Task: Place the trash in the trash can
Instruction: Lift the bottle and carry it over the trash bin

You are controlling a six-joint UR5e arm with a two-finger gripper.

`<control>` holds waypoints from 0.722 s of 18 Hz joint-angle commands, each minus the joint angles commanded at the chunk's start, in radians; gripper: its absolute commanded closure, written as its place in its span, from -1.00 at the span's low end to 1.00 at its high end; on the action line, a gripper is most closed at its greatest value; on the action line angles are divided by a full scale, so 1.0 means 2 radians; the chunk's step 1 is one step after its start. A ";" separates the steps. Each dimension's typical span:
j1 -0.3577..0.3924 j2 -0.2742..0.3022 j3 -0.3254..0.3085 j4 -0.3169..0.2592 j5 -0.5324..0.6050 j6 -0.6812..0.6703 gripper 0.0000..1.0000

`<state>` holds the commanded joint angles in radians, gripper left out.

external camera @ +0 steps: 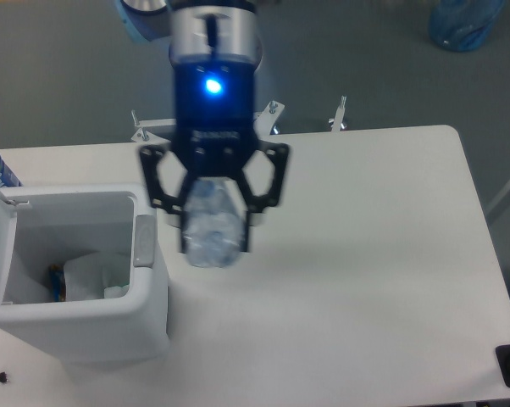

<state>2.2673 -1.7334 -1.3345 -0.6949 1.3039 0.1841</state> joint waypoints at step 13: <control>-0.048 -0.004 -0.001 0.000 0.001 0.006 -0.20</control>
<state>2.1721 -1.7410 -1.3361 -0.6949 1.3054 0.1963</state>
